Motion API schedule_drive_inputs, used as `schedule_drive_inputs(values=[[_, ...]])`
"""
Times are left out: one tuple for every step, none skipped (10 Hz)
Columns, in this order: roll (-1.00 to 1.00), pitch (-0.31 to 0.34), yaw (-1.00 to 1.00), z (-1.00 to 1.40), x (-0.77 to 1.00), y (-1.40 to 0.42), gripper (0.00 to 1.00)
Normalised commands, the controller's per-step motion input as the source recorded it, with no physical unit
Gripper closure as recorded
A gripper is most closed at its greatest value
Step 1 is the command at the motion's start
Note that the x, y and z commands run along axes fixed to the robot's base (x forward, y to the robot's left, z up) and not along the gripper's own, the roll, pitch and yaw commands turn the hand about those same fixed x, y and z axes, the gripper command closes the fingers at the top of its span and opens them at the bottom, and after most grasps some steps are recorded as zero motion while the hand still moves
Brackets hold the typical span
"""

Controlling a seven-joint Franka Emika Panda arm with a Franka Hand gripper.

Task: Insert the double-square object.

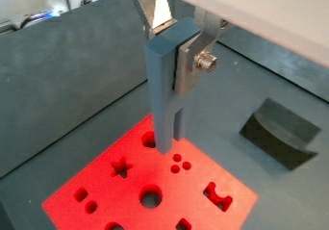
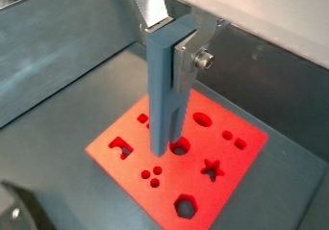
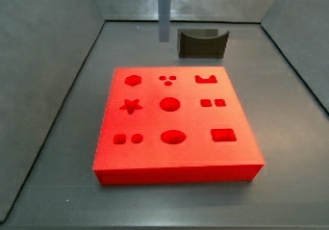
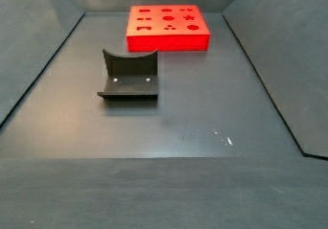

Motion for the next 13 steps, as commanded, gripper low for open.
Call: schedule_drive_inputs(values=[[-0.01, -0.010, -1.00, -0.15, 0.00, 0.00, 1.00], [-0.08, 0.000, -1.00, -0.03, 0.02, -0.06, 1.00], [-0.13, 0.000, -0.74, -0.03, 0.35, -0.09, 1.00], [-0.13, 0.000, -0.75, -0.03, 0.34, -0.09, 1.00], [-0.07, 0.000, -1.00, -0.08, 0.00, -0.08, 1.00], [-0.04, 0.000, -1.00, -0.19, 0.00, -0.04, 1.00], [-0.04, 0.000, -1.00, -0.20, 0.00, -0.03, 1.00], [-0.03, 0.000, -1.00, -0.21, 0.00, -0.02, 1.00], [-0.04, 0.000, -1.00, -0.21, 0.00, -0.02, 1.00], [-0.04, 0.000, -1.00, -0.21, 0.00, -0.03, 1.00], [-0.04, 0.000, -1.00, -0.20, 0.00, -0.03, 1.00], [-0.07, 0.000, -0.89, -0.18, 0.20, -0.05, 1.00], [-0.08, 0.000, -0.71, -0.19, 0.44, -0.07, 1.00]])
